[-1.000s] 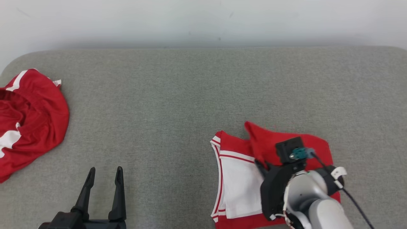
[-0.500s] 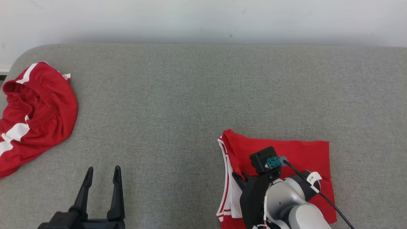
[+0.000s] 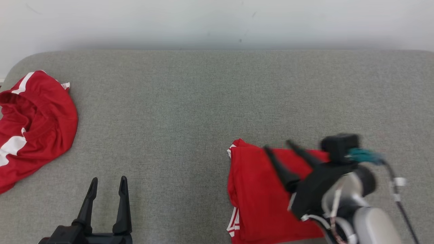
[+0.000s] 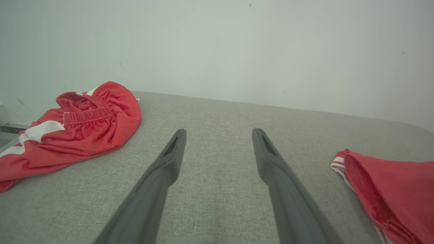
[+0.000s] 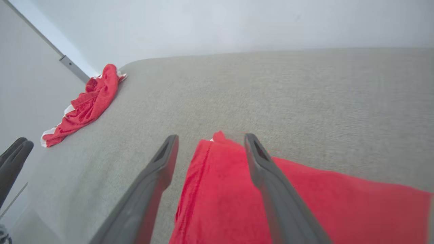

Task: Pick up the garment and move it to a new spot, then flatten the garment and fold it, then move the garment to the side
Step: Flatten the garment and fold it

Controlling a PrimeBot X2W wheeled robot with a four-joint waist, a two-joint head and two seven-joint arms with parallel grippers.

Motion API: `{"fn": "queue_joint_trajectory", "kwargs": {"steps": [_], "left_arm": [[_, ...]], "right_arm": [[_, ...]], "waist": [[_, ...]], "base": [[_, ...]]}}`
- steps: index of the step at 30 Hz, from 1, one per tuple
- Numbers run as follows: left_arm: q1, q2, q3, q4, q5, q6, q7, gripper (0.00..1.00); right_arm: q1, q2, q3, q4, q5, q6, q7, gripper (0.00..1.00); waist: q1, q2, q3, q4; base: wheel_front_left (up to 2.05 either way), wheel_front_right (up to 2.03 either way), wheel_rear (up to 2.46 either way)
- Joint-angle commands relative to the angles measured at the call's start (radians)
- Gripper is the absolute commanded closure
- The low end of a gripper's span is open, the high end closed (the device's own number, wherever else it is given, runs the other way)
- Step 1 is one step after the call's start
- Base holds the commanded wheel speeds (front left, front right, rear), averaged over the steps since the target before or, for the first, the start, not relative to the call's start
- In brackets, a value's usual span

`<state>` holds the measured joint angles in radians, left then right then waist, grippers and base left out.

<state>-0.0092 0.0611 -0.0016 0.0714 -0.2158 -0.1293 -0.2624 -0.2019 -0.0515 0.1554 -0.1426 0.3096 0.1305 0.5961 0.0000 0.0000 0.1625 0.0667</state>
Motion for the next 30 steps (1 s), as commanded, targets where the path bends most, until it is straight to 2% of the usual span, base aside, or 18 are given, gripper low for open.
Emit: {"fn": "queue_joint_trajectory", "kwargs": {"steps": [1, 8, 12, 16, 23, 26, 30], "left_arm": [[0.004, -0.002, 0.002, -0.004, -0.001, -0.001, -0.003, 0.0], [-0.001, -0.004, -0.013, -0.002, -0.001, -0.001, -0.003, 0.0], [0.001, -0.004, -0.021, 0.004, 0.0, -0.001, -0.003, 0.0], [0.018, -0.006, -0.02, 0.006, 0.008, -0.001, -0.003, 0.0], [0.042, -0.008, 0.003, 0.0, 0.058, 0.008, -0.003, 0.0], [0.055, -0.009, 0.019, -0.004, 0.09, 0.024, -0.003, 0.0], [0.083, -0.01, 0.034, 0.011, 0.102, 0.041, -0.003, 0.0]], "right_arm": [[0.013, 0.002, -0.028, -0.018, -0.011, 0.001, -0.017, 0.0], [0.069, -0.025, -0.226, -0.033, -0.144, 0.001, -0.097, 0.0], [0.112, -0.04, -0.304, 0.017, -0.222, 0.001, -0.255, 0.0], [0.157, -0.016, -0.375, 0.086, -0.266, 0.001, -0.459, 0.0], [0.216, 0.002, -0.387, 0.213, -0.301, 0.001, -0.765, 0.0], [0.219, 0.002, -0.381, 0.266, -0.3, 0.001, -0.831, 0.0], [0.238, 0.003, -0.348, 0.316, -0.306, 0.001, -0.857, 0.0]], "waist": [[0.0, 0.0, -0.002, -0.002], [0.0, 0.0, -0.004, -0.002], [0.0, 0.0, -0.015, 0.004], [0.0, 0.0, -0.035, 0.002], [0.0, 0.0, -0.085, -0.029], [0.0, 0.0, -0.108, -0.044], [0.0, 0.0, -0.149, -0.061]], "base": [[0.0, 0.0, 0.0], [0.0, 0.0, 0.0], [0.0, 0.0, 0.0], [0.0, 0.0, 0.0], [0.0, 0.0, 0.0], [0.0, 0.0, 0.0], [0.0, 0.0, 0.0]]}}
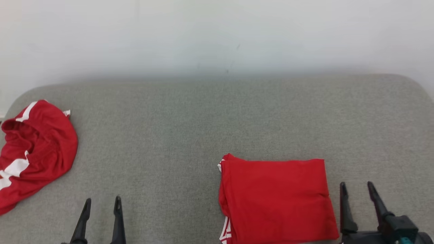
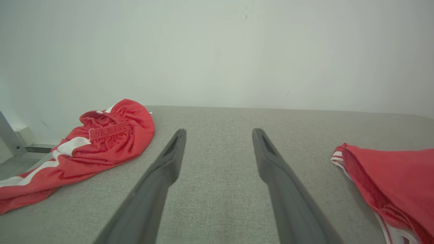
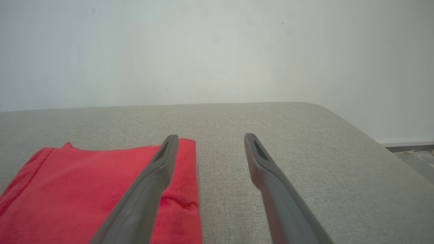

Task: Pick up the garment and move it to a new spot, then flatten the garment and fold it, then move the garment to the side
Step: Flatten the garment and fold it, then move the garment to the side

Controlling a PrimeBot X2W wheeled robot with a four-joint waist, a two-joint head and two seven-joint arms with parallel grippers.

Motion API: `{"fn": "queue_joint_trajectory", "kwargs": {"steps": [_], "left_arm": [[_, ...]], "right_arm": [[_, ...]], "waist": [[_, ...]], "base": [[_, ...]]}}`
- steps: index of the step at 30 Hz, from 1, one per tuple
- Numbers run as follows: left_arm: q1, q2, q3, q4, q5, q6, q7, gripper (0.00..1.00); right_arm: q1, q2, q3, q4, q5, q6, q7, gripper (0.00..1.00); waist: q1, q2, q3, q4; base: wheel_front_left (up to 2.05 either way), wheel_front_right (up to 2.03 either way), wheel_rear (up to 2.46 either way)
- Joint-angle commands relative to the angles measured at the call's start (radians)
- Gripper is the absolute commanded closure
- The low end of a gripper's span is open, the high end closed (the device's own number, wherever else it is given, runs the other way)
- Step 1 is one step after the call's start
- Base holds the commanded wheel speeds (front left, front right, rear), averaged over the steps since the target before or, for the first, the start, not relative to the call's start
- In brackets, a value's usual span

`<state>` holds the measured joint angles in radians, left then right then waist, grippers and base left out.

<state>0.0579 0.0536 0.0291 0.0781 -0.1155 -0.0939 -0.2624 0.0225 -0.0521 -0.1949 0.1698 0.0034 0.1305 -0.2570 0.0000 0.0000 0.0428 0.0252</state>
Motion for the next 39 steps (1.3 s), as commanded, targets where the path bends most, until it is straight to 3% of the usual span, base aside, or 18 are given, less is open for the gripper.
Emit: {"fn": "queue_joint_trajectory", "kwargs": {"steps": [1, 20, 39], "left_arm": [[0.023, -0.003, 0.008, 0.008, 0.001, 0.008, -0.003, 0.0], [0.035, -0.004, 0.025, 0.118, -0.051, 0.017, -0.003, 0.0], [0.025, -0.004, 0.015, 0.118, -0.052, 0.018, -0.003, 0.0]], "right_arm": [[0.016, 0.003, 0.015, 0.009, -0.012, 0.001, -0.007, 0.0], [0.008, 0.003, 0.054, 0.032, -0.009, 0.001, -0.007, 0.0], [-0.01, 0.003, 0.061, 0.043, -0.008, 0.001, -0.007, 0.0]], "waist": [[0.0, 0.0, -0.036, -0.025], [0.0, 0.0, -0.06, -0.048], [0.0, 0.0, -0.042, -0.032]], "base": [[0.0, 0.0, 0.0], [0.0, 0.0, 0.0], [0.0, 0.0, 0.0]]}}
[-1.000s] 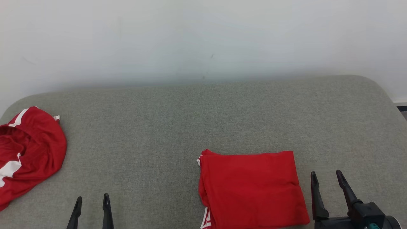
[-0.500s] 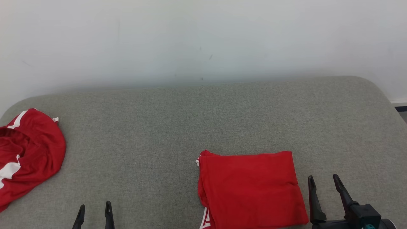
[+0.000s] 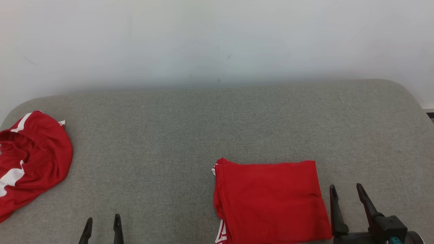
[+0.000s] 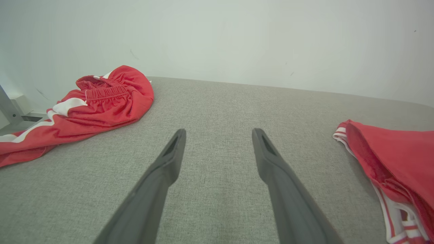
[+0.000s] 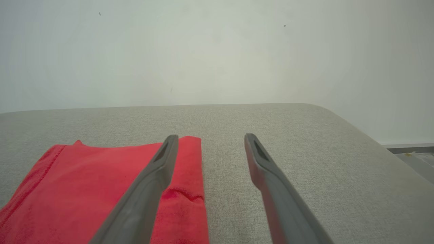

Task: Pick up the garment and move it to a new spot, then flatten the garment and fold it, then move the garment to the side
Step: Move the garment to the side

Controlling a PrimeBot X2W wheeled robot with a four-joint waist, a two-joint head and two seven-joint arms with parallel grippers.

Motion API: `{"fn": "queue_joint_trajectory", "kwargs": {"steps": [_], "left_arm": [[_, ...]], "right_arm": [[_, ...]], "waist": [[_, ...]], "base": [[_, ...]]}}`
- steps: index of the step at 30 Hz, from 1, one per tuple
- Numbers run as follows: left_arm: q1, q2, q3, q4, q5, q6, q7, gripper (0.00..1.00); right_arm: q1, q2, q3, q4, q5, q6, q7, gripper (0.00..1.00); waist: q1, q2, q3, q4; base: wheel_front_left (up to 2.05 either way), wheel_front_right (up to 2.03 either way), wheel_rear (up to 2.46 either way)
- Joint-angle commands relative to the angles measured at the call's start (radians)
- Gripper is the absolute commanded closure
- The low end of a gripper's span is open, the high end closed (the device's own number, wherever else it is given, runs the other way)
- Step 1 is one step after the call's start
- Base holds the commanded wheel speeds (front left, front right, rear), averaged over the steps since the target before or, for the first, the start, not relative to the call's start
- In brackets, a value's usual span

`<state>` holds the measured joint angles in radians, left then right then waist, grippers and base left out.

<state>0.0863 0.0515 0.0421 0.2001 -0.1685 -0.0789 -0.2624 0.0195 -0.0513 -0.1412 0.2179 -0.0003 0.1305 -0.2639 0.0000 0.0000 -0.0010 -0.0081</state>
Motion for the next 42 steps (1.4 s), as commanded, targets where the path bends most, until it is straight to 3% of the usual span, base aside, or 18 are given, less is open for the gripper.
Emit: {"fn": "queue_joint_trajectory", "kwargs": {"steps": [1, 4, 7, 16, 17, 22, 31, 42], "left_arm": [[-0.004, -0.002, 0.002, -0.006, 0.0, 0.003, -0.003, 0.0], [-0.005, -0.002, -0.002, -0.01, 0.0, 0.004, -0.003, 0.0], [-0.01, -0.002, -0.004, -0.015, 0.002, 0.004, -0.003, 0.0], [-0.049, -0.002, -0.026, 0.034, 0.017, -0.007, -0.003, 0.0], [-0.049, -0.002, -0.026, 0.034, 0.017, -0.007, -0.003, 0.0], [-0.082, 0.004, -0.045, 0.074, 0.027, -0.015, -0.003, 0.0], [-0.099, 0.014, -0.044, 0.067, 0.032, -0.016, -0.003, 0.0], [-0.126, 0.017, -0.044, 0.047, 0.035, -0.019, -0.003, 0.0]], "right_arm": [[-0.011, 0.002, 0.009, -0.009, -0.005, 0.001, 0.0, 0.0], [-0.021, 0.002, 0.005, -0.03, 0.004, 0.001, 0.032, 0.0], [-0.034, 0.002, -0.005, -0.062, 0.02, 0.001, 0.146, 0.0], [-0.069, -0.029, -0.059, -0.21, 0.11, 0.001, 0.756, 0.0], [-0.069, -0.029, -0.059, -0.21, 0.11, 0.001, 0.756, 0.0], [-0.05, -0.049, -0.07, -0.283, 0.125, 0.001, 0.971, 0.0], [-0.047, -0.041, -0.068, -0.301, 0.141, 0.001, 1.089, 0.0], [-0.2, -0.092, -0.014, -0.073, 0.164, 0.001, 1.118, 0.0]], "waist": [[0.0, 0.0, 0.003, 0.002], [0.0, 0.0, 0.009, 0.006], [0.0, 0.0, 0.02, 0.01], [0.0, 0.0, 0.075, 0.039], [0.0, 0.0, 0.075, 0.039], [0.0, 0.0, 0.093, 0.067], [0.0, 0.0, 0.114, 0.091], [0.0, 0.0, 0.172, 0.101]], "base": [[0.0, 0.0, 0.0], [0.0, 0.0, 0.0], [0.0, 0.0, 0.0], [0.0, 0.0, 0.0], [0.0, 0.0, 0.0], [0.0, 0.0, 0.0], [0.0, 0.0, 0.0], [0.0, 0.0, 0.0]]}}
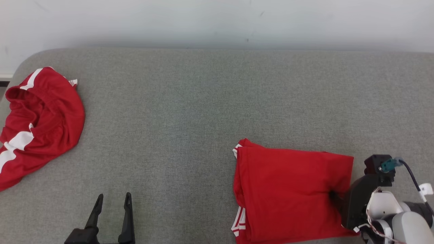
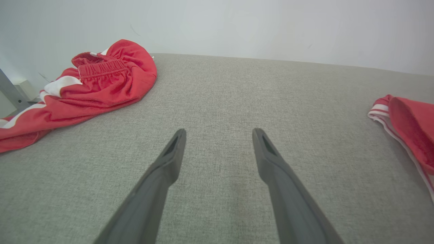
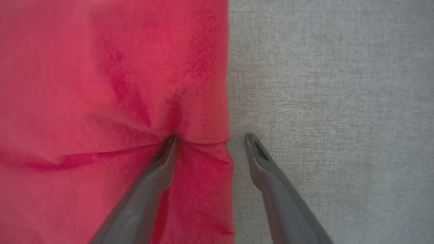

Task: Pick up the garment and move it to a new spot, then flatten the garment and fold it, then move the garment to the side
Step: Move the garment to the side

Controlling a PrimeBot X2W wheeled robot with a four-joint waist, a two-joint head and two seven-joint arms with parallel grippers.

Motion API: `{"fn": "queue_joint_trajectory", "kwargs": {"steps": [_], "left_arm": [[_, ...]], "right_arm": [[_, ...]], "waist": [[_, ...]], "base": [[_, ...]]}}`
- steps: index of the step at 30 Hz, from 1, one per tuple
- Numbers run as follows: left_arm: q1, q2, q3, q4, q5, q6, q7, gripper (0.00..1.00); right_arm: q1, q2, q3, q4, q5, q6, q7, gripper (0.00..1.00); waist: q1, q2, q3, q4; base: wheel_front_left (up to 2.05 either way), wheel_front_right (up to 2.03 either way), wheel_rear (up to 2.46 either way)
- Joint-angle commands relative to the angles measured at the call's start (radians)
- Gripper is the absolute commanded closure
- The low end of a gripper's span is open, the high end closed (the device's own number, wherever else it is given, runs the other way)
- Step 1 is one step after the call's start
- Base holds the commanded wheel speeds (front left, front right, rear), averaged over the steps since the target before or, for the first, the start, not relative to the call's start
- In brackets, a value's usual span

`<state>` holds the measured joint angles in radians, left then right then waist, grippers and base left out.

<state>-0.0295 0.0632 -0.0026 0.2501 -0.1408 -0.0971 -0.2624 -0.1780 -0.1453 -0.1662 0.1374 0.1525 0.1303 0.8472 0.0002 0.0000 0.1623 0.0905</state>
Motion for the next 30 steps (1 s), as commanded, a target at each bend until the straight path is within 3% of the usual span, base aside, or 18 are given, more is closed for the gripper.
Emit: {"fn": "queue_joint_trajectory", "kwargs": {"steps": [1, 2, 3, 4, 16, 19, 30], "left_arm": [[-0.013, 0.005, 0.001, -0.004, 0.009, -0.001, -0.003, 0.0], [-0.016, 0.005, 0.002, -0.004, 0.009, 0.0, -0.003, 0.0], [-0.017, 0.005, 0.004, -0.005, 0.009, 0.0, -0.003, 0.0], [-0.017, 0.005, 0.005, -0.005, 0.009, 0.0, -0.003, 0.0], [-0.044, 0.013, 0.016, -0.046, 0.021, 0.011, -0.003, 0.0], [-0.06, 0.025, 0.014, -0.062, 0.032, 0.01, -0.003, 0.0], [-0.139, 0.089, -0.014, -0.136, 0.078, 0.003, 0.009, 0.0]], "right_arm": [[-0.013, -0.005, 0.027, 0.03, 0.021, 0.001, 0.018, 0.0], [-0.021, -0.009, 0.045, 0.045, 0.034, 0.001, 0.023, 0.17], [-0.03, -0.014, 0.058, 0.058, 0.047, 0.001, 0.027, 0.54], [-0.037, -0.025, 0.081, 0.067, 0.055, 0.001, 0.035, 1.0], [-0.226, -0.167, 0.211, 0.087, 0.097, 0.0, -0.054, 1.0], [-0.337, -0.206, 0.227, 0.131, 0.095, 0.0, -0.086, 1.0], [-0.553, -0.298, 0.126, 0.293, 0.026, 0.0, -0.173, 1.0]], "waist": [[-0.0002, 0.0, 0.013, 0.002], [-0.0002, 0.0, 0.016, 0.002], [-0.0002, 0.0, 0.019, 0.001], [-0.0002, 0.0, 0.023, 0.0], [-0.0002, 0.0, 0.084, -0.08], [-0.0002, 0.0, 0.132, -0.135], [-0.0002, 0.0, 0.293, -0.276]], "base": [[0.0, 0.0, 0.0], [0.0, 0.0, 0.0], [0.0, 0.0, 0.0], [0.0, 0.0, 0.0], [0.0, 0.0, 0.0], [0.0, 0.0, 0.0], [0.0, 0.0, 0.0]]}}
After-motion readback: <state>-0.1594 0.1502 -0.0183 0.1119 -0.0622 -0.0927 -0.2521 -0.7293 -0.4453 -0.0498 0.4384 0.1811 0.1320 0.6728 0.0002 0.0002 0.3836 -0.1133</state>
